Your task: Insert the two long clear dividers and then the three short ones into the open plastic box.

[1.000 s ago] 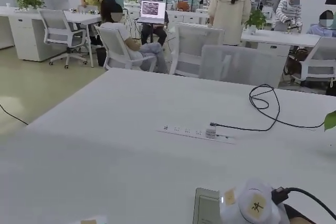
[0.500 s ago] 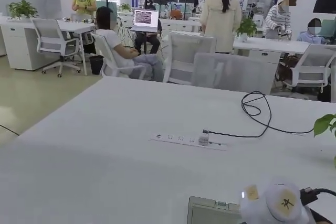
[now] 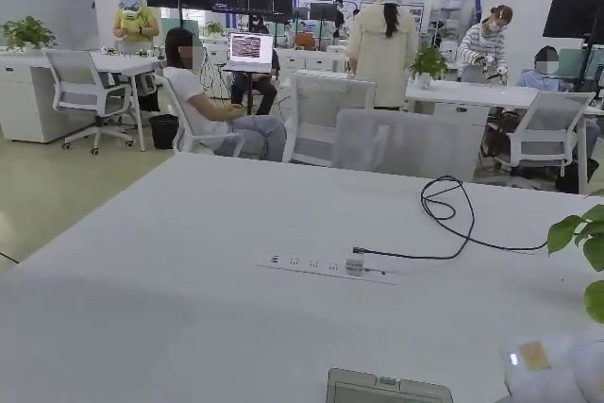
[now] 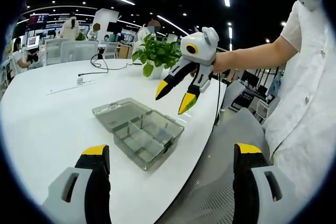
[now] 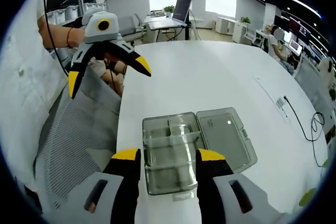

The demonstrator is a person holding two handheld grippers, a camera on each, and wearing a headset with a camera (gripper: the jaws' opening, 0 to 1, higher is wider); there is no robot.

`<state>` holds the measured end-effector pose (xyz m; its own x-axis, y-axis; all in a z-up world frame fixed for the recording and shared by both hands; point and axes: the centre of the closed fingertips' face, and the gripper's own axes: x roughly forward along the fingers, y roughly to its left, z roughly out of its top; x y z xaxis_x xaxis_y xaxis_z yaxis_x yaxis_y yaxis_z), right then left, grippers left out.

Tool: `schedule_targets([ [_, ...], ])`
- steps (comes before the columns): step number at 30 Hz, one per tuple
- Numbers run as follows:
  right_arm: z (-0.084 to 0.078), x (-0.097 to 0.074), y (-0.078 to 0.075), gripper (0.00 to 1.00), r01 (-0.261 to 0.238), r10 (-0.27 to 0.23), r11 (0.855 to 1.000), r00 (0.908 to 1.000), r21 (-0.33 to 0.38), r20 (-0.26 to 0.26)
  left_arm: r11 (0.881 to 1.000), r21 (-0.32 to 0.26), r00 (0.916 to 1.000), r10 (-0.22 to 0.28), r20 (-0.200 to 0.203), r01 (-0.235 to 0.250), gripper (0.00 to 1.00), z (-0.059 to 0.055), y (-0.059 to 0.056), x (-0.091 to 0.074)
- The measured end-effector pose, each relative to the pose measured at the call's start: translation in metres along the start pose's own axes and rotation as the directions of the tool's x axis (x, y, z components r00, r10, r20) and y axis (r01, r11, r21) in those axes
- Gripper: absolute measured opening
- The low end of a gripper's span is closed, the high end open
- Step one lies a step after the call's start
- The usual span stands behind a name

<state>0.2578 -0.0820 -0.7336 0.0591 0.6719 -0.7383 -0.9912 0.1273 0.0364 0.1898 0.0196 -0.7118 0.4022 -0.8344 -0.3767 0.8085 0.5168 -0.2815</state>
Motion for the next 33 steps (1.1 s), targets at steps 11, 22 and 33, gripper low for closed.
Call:
schedule_targets([
  [11,-0.063,-0.031,-0.002,0.53,0.020,-0.016,0.999,0.9949,0.033,-0.100,1.000,0.030,0.9996,0.004,-0.029,-0.003,1.00,-0.006,0.002,0.001],
  [22,-0.136,-0.042,-0.011,0.57,0.013,-0.001,0.999,0.9694,0.046,-0.246,1.000,0.015,0.9980,0.018,-0.061,-0.017,1.00,-0.019,0.011,0.001],
  [33,-0.182,-0.036,-0.022,0.54,-0.063,0.018,0.993,0.9108,-0.096,-0.413,1.000,-0.010,0.9979,0.021,-0.061,-0.021,1.00,-0.022,0.018,0.001],
])
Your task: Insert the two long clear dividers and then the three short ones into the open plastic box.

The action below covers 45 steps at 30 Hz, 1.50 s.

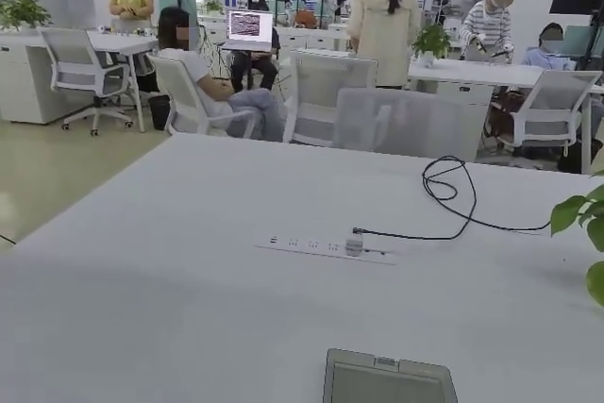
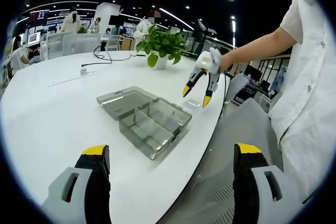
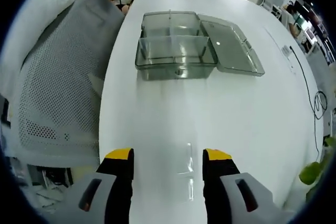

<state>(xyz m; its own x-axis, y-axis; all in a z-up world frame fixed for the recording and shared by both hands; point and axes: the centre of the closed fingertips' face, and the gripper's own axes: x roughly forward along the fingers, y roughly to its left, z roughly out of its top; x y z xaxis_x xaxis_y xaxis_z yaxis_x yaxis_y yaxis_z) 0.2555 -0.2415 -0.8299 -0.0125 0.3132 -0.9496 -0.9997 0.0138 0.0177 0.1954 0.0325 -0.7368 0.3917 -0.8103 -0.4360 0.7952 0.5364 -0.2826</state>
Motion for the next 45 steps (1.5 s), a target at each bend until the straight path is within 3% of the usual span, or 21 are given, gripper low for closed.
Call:
schedule_targets([
  [7,-0.016,0.014,-0.003,0.50,-0.016,0.008,0.996,0.9957,-0.086,-0.092,1.000,-0.008,0.9999,0.000,-0.011,0.000,1.00,-0.003,0.003,-0.001],
  [13,-0.025,0.021,-0.001,0.46,-0.030,0.012,0.992,0.9900,-0.125,-0.141,1.000,-0.010,0.9999,-0.004,-0.014,0.004,1.00,-0.004,0.003,-0.001],
  [24,-0.023,0.019,-0.003,0.41,-0.013,-0.004,0.992,0.9906,-0.125,-0.136,1.000,-0.015,0.9999,-0.002,-0.010,0.002,1.00,-0.004,0.004,-0.002],
  [28,-0.021,0.019,-0.003,0.33,-0.012,-0.006,0.991,0.9903,-0.131,-0.139,1.000,-0.014,1.0000,-0.001,-0.007,0.001,1.00,-0.004,0.004,-0.002],
  [45,-0.022,0.018,-0.004,0.33,0.011,-0.030,0.992,0.9890,-0.127,-0.145,1.000,0.002,0.9999,0.007,-0.008,-0.007,1.00,-0.003,0.003,-0.004],
])
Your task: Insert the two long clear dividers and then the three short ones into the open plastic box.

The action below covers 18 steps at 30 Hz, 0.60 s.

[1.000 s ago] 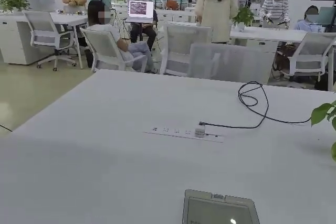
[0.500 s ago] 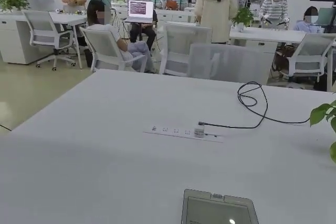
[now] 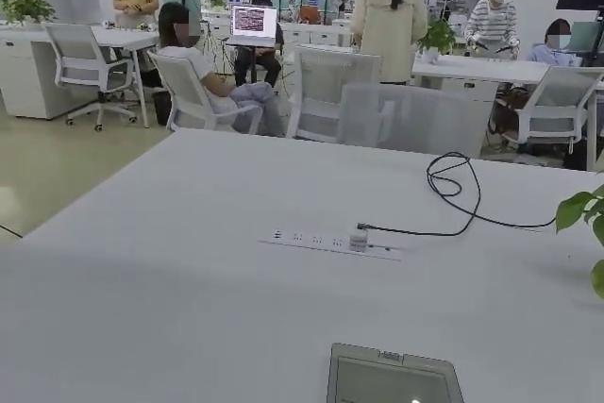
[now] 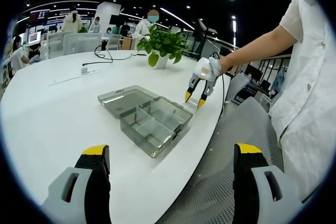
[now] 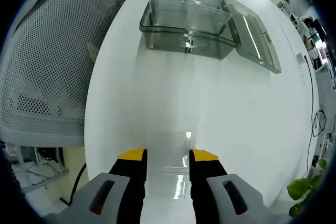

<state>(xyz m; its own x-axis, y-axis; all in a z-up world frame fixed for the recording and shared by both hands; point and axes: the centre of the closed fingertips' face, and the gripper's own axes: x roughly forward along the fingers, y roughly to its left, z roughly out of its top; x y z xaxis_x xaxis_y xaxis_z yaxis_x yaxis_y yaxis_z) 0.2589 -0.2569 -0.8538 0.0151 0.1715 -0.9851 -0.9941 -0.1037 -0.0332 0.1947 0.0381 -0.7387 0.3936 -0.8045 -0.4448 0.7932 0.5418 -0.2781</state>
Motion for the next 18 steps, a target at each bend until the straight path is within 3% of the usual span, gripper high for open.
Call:
schedule_targets([
  [8,0.016,-0.020,-0.002,0.33,0.056,-0.059,0.997,0.9964,0.048,0.060,1.000,-0.021,0.9994,0.015,0.031,-0.015,1.00,0.011,0.003,-0.005],
  [13,0.039,-0.045,0.001,0.33,0.103,-0.110,0.993,0.9869,0.066,0.118,0.999,-0.053,0.9975,0.016,0.069,-0.012,1.00,0.027,0.003,-0.005],
  [17,0.058,-0.063,0.004,0.33,0.143,-0.150,0.988,0.9765,0.060,0.155,0.994,-0.112,0.9952,0.017,0.096,-0.006,0.98,0.043,0.001,-0.002],
  [18,0.064,-0.069,0.005,0.33,0.156,-0.163,0.986,0.9733,0.057,0.161,0.992,-0.122,0.9930,0.012,0.118,0.003,0.96,0.050,-0.001,0.000],
])
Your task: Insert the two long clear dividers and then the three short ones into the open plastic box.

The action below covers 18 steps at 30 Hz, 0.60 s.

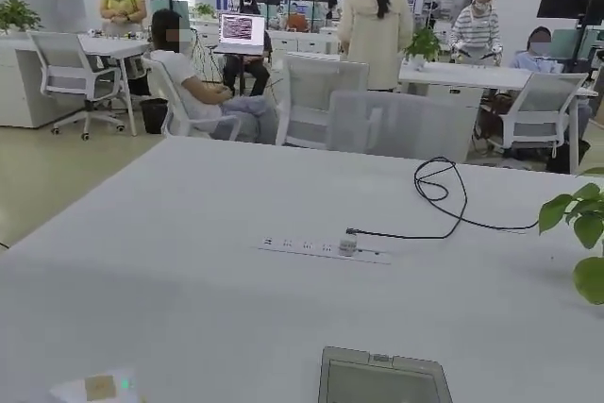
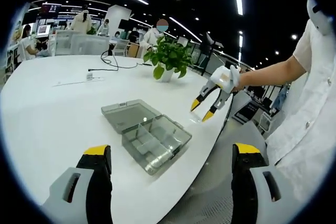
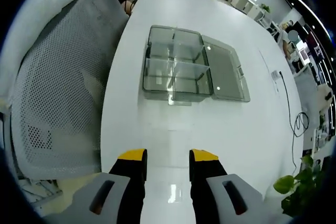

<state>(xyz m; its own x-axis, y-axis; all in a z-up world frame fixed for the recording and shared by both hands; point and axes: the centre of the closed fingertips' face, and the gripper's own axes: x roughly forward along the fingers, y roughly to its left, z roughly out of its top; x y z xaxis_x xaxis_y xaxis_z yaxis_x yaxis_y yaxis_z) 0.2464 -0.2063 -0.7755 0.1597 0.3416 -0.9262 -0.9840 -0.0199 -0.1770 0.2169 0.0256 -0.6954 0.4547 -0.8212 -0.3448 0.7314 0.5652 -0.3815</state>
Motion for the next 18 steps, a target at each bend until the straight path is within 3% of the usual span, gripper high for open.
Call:
schedule_targets([
  [5,0.034,-0.021,0.001,0.33,0.049,-0.048,0.998,0.9980,-0.026,0.042,0.991,-0.127,0.9970,-0.032,0.070,0.041,0.88,0.022,-0.011,0.012],
  [8,0.054,-0.032,0.003,0.33,0.069,-0.067,0.997,0.9955,-0.034,0.068,0.987,-0.145,0.9952,-0.053,0.082,0.065,0.86,0.030,-0.018,0.020],
  [13,0.084,-0.046,0.005,0.33,0.103,-0.097,0.994,0.9899,-0.046,0.103,0.965,-0.229,0.9892,-0.104,0.103,0.126,0.75,0.040,-0.033,0.034],
  [18,0.109,-0.057,0.008,0.33,0.128,-0.120,0.991,0.9842,-0.051,0.130,0.935,-0.306,0.9827,-0.157,0.099,0.180,0.66,0.044,-0.051,0.053],
])
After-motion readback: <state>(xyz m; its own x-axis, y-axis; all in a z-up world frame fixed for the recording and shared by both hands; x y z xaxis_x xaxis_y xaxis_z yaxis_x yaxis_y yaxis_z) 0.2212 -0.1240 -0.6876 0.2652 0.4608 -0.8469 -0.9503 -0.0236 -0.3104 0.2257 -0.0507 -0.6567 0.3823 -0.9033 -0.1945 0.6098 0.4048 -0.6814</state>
